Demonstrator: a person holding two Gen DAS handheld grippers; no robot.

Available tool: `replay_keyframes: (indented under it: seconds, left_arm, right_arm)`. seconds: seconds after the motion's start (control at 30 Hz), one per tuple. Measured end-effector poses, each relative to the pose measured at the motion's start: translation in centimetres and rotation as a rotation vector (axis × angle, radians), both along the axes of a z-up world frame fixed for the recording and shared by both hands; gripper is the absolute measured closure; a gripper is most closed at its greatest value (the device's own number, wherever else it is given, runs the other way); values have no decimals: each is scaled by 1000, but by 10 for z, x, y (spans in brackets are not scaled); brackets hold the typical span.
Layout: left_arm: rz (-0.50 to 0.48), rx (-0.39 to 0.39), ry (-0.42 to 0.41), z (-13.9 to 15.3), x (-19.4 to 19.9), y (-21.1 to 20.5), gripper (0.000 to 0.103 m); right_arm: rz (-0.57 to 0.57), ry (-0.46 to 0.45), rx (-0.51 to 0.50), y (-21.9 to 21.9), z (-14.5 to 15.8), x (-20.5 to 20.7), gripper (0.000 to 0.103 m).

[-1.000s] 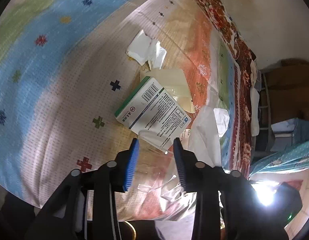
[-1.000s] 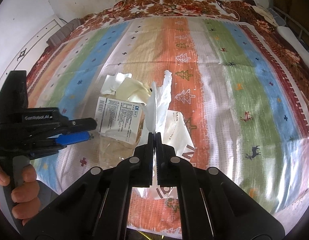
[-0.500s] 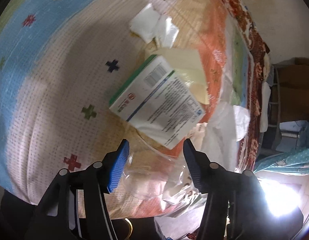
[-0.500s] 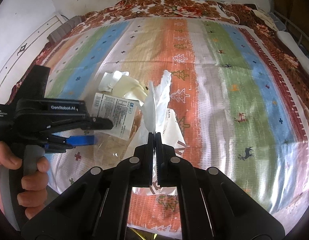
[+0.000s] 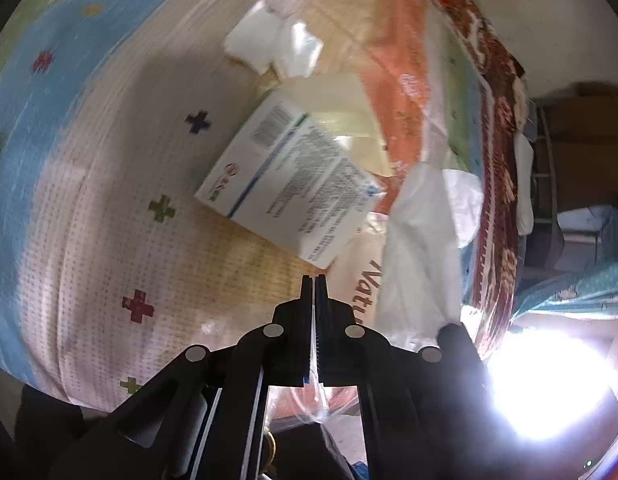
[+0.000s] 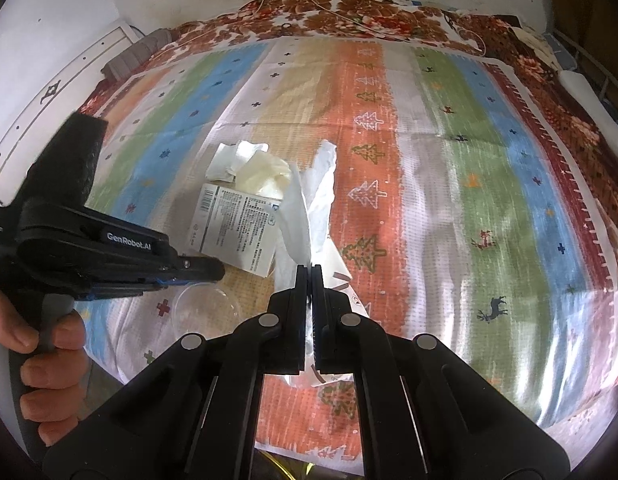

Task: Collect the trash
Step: 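Lift the plastic cup with left tool while right tool lifts the tissue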

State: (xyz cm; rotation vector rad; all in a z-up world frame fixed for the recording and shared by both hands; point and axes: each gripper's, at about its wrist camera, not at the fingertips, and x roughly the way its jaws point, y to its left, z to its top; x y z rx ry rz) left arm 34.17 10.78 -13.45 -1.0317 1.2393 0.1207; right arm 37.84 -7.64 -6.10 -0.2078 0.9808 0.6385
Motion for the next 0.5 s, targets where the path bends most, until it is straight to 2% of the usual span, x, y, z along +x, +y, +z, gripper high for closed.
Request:
replay_keyframes:
  seconds: [0.5]
  left_arm:
    - [-61, 134, -139, 51, -12, 7, 103]
  right_arm:
    - [25, -22, 20, -4, 19, -20, 102]
